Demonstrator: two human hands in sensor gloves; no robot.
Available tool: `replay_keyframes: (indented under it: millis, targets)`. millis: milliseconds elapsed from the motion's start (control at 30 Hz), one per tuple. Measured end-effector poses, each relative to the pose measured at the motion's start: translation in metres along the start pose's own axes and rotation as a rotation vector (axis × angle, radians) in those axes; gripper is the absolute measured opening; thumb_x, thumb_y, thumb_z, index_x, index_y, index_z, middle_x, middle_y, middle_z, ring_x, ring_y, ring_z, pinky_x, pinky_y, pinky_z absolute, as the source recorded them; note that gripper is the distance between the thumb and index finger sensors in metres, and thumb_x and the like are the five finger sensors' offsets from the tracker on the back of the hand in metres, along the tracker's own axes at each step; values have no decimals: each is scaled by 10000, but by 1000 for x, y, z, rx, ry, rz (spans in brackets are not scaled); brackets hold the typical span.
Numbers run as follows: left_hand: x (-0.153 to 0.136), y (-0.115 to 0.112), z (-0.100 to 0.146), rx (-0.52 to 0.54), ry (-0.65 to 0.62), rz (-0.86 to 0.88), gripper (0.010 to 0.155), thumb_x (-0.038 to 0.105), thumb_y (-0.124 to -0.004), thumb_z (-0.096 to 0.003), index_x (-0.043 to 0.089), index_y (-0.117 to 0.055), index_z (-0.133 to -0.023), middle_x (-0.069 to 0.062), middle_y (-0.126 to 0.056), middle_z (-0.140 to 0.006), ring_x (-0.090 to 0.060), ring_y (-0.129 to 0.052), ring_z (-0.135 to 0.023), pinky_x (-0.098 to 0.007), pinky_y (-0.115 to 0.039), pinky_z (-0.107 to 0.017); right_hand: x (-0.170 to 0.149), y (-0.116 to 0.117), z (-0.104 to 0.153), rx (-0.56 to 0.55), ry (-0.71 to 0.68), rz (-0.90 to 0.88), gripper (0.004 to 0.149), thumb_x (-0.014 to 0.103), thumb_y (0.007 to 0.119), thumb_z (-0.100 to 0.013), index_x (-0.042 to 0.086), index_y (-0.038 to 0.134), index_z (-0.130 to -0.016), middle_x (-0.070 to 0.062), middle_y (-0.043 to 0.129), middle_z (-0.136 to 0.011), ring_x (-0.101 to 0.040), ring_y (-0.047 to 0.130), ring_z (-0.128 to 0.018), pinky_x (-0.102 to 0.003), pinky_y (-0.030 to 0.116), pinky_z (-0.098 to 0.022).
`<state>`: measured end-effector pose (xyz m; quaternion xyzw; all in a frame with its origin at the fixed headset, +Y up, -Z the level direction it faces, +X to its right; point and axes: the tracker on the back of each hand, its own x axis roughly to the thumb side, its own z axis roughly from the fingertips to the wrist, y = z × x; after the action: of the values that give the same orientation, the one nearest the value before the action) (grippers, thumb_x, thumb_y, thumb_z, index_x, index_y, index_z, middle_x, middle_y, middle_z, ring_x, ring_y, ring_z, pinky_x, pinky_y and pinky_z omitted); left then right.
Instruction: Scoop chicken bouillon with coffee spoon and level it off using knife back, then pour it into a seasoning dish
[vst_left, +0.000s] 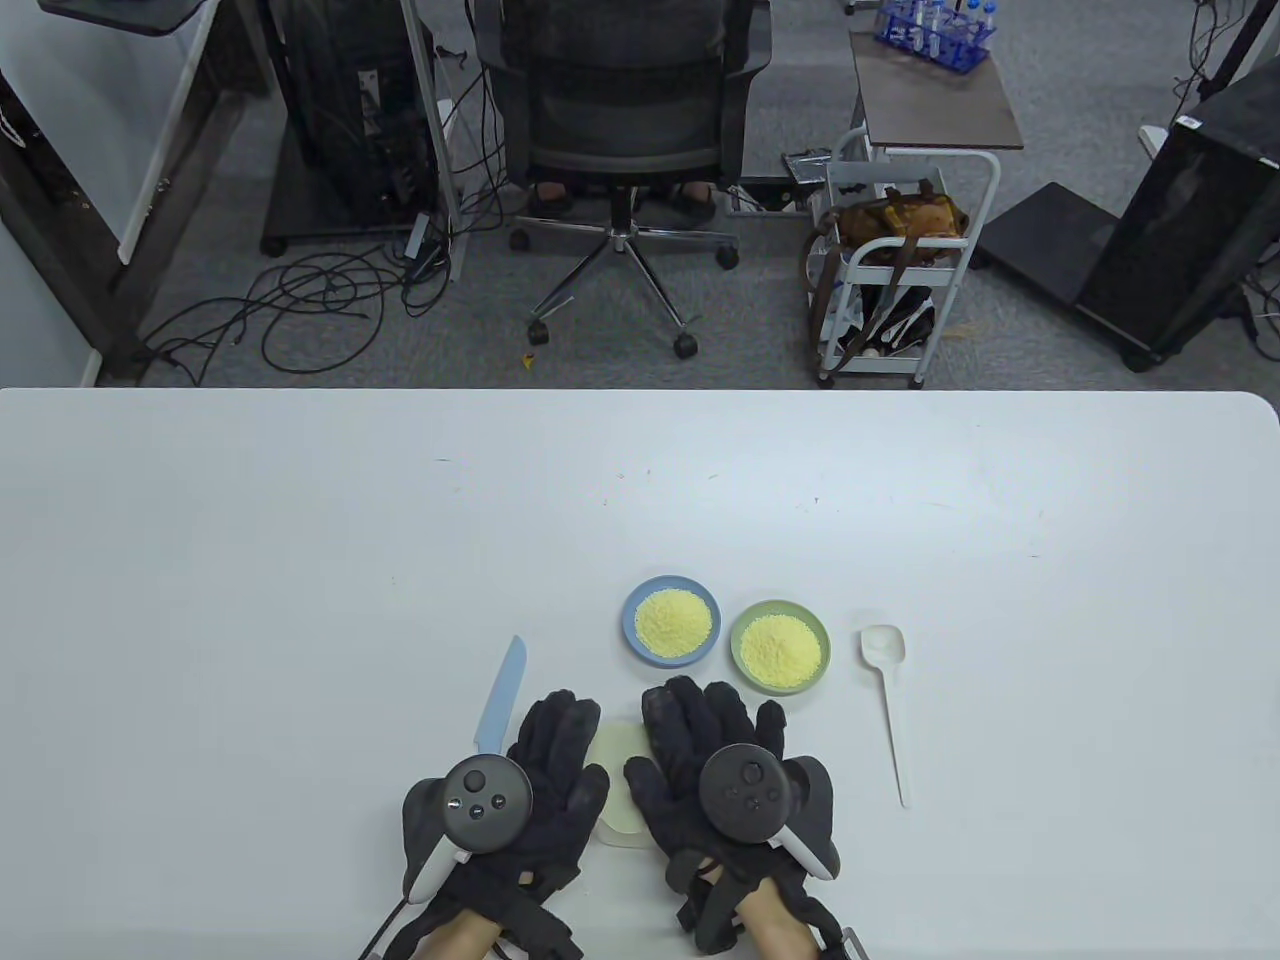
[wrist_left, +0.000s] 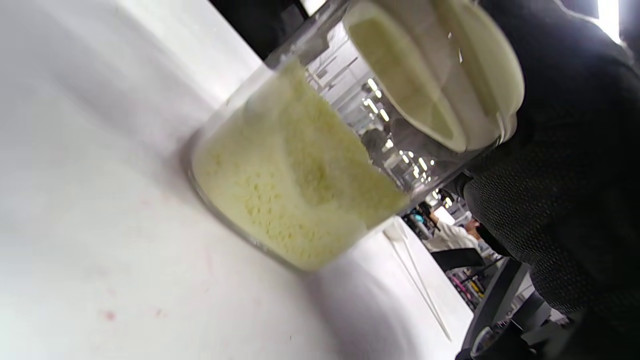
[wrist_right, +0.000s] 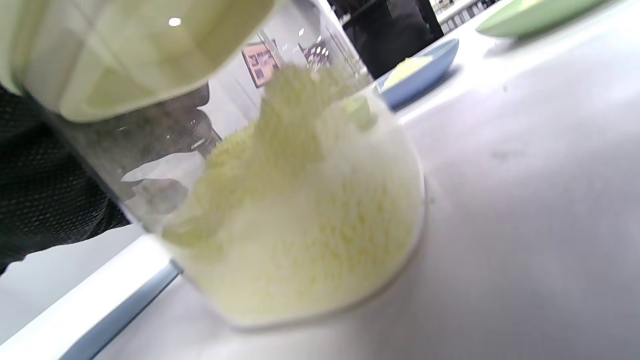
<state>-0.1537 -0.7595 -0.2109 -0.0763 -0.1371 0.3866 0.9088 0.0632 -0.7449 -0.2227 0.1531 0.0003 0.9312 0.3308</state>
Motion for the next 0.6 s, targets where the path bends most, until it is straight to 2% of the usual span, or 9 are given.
replay_keyframes:
  millis: [167, 333, 600]
  targets:
    - [6, 16, 7, 77, -35, -102, 800, 672, -442, -459, 290, -184, -1113, -91, -115, -1192, -363, -121, -1135, -637, -210, -767, 4, -16, 9, -73, -18, 2, 671, 580, 531, -476, 256, 298, -1016, -78, 199, -1145, -475, 112, -1036, -689, -148, -621]
    - [7, 25, 14, 124, -7, -257, 812, 690, -418, -453, 285, -186, -1117, -113, -115, -1195, -386, -124, -1134, -654, -214, -760, 5, -28, 17, -122, -21, 37, 679, 586, 528, -477, 250, 297, -1019, -81, 188, -1147, -476, 106, -1036, -691, -146, -620]
    - [3, 27, 15, 129, 26, -252, 816, 690, -416, -451, 280, -184, -1117, -118, -115, -1194, -389, -123, -1133, -655, -210, -759, 6, -25, 17, -112, -24, 55, 675, 585, 527, -477, 247, 308, -1019, -84, 198, -1146, -476, 113, -1037, -691, -143, -622]
